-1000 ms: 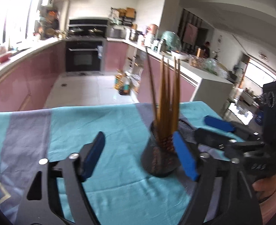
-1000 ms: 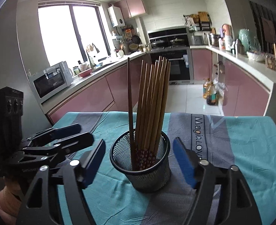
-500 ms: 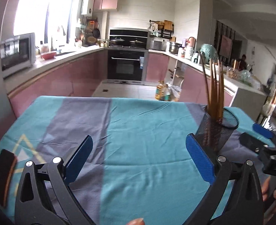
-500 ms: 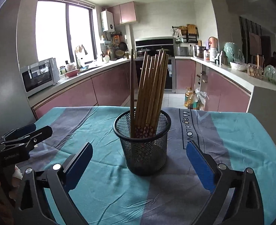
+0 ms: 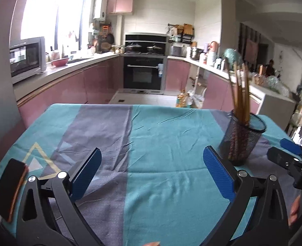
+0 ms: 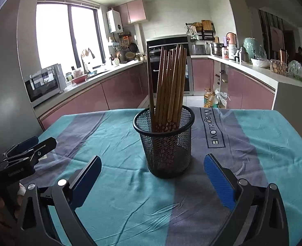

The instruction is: Organize utensils

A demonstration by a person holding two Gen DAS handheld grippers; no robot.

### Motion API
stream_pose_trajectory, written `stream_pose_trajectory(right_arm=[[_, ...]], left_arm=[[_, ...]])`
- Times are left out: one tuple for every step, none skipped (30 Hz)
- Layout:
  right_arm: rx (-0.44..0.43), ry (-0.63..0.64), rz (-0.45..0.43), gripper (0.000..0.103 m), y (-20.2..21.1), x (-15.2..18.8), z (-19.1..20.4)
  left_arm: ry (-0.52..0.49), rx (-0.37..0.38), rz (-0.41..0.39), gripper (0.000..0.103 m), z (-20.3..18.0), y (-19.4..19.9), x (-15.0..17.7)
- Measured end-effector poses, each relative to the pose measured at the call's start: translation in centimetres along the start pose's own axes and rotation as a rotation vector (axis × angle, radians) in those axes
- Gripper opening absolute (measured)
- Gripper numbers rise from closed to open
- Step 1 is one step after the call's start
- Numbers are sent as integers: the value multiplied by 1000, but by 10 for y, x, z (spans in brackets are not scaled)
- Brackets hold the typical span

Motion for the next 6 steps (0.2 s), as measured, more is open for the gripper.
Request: stream_pose_trajectory(right_arm=[[4, 0, 5, 97, -1, 1, 1], [6, -1, 13, 97, -3, 2, 1], [24, 5, 39, 97, -7, 4, 0], [44, 12, 62, 97, -12, 6, 0], [59, 17, 82, 97, -15, 8, 0], [83, 21, 117, 97, -21, 12, -2]], left_arm=[[5, -1, 16, 98, 1, -3, 2], [16, 4, 46, 98, 4, -8, 5], [26, -1, 70, 98, 6, -13, 8], [34, -15, 93, 98, 9, -18, 11], [35, -32, 120, 98, 12, -25, 15], [28, -44, 144, 98, 14, -31, 17]])
Point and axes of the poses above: each gripper's, at about its wrist camera, not at the fingertips, and y roughly against the way its jaws point, z to its left, x to its underside, the point moved 3 cm from there along -y, roughly the way its jaws point, and after that the axes turned 10 degrees about -z, right-handed, at the moved point
